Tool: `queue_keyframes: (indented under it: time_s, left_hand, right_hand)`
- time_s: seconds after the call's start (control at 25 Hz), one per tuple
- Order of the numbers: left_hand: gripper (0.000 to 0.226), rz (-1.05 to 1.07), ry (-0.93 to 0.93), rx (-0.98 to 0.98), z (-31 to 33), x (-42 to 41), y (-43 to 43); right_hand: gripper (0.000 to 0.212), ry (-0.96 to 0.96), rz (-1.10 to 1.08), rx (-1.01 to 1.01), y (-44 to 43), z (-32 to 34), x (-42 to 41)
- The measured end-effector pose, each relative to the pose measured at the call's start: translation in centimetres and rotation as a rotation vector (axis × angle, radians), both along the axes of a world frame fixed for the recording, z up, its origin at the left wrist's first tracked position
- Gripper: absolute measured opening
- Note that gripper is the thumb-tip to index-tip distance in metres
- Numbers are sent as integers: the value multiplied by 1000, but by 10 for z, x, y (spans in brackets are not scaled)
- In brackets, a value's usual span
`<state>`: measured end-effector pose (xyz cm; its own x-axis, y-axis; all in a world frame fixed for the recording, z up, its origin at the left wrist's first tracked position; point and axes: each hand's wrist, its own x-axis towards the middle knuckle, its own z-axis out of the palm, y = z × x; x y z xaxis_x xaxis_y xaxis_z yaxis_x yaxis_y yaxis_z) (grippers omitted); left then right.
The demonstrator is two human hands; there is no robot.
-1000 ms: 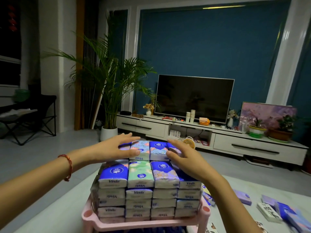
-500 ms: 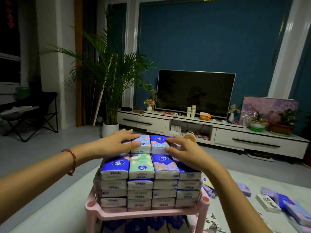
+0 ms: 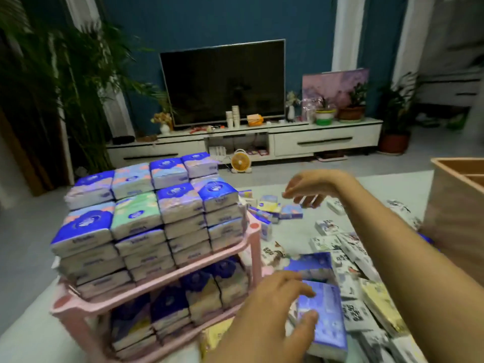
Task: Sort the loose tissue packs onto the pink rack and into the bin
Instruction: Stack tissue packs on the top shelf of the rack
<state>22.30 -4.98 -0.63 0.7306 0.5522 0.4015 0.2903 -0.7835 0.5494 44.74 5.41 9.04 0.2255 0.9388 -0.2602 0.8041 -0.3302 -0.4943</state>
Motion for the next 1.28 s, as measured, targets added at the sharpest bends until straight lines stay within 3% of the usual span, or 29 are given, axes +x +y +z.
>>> queue_keyframes:
  time_s: [0.08, 0.2, 0.32, 0.44, 0.6, 0.76, 0.92, 1.16, 1.28]
  left_hand:
    - [55, 70, 53, -80, -38, 25, 7]
    - [41, 165, 21, -188, -54, 44, 13]
    - [42, 216, 18, -192, -55, 52, 21]
    - [44, 243, -33, -180, -47, 65, 28]
    - [41, 332, -153, -182, -33, 84, 46]
    - [40, 423, -195, -204, -37, 96, 67]
    - [43, 446, -186, -196, -38, 106, 68]
    - [57, 358, -109, -75, -28, 101, 53]
    - [47, 274, -191, 112, -1, 88, 37]
  right_hand:
    - [39, -1, 20, -179, -9, -24, 13]
    - [43, 54, 105, -365, -14, -45, 22]
    - [36, 83, 77, -254, -13, -53, 27]
    - [34, -8, 1, -56, -7, -64, 33]
    - [51, -76, -18, 115, 11, -83, 18]
    - [73, -43, 107, 154, 62, -108, -4]
    - [66, -115, 135, 61, 101, -137, -7]
    - [33, 81, -4, 336, 84, -137, -8]
    - [18, 624, -220, 395, 52, -72, 11]
